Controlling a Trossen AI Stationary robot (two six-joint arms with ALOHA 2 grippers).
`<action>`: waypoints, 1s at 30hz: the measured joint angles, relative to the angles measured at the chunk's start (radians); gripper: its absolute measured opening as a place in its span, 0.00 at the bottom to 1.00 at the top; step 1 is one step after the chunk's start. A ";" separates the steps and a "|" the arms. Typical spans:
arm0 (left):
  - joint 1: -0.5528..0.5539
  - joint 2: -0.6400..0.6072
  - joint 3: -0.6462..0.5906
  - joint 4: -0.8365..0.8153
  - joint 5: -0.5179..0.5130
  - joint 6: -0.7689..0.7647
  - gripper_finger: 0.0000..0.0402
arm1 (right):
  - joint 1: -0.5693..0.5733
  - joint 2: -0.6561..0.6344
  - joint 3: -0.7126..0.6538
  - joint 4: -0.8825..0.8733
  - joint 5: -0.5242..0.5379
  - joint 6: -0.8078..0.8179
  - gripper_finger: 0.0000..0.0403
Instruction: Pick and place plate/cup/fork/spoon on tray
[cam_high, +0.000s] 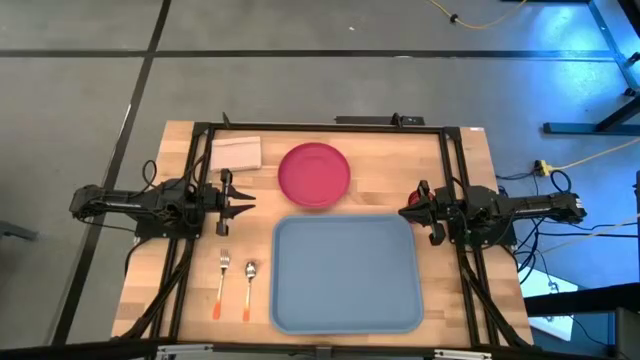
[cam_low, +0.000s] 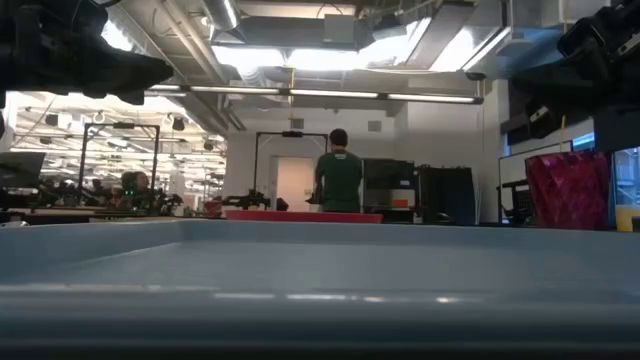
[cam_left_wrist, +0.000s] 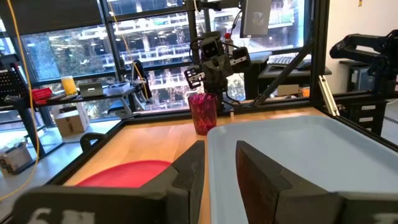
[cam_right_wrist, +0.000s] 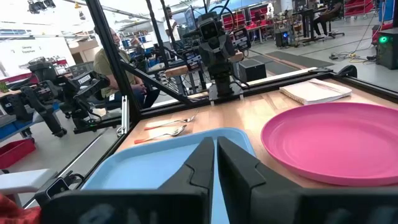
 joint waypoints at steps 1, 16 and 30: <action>0.000 0.000 0.000 0.000 0.000 0.000 0.21 | 0.000 0.000 0.000 0.000 0.000 0.000 0.06; 0.000 0.000 0.000 0.000 0.000 0.000 0.21 | 0.000 0.000 0.000 0.025 0.042 0.039 0.06; 0.000 0.000 0.000 0.000 0.000 0.000 0.21 | 0.000 0.002 0.000 0.102 0.178 0.133 0.06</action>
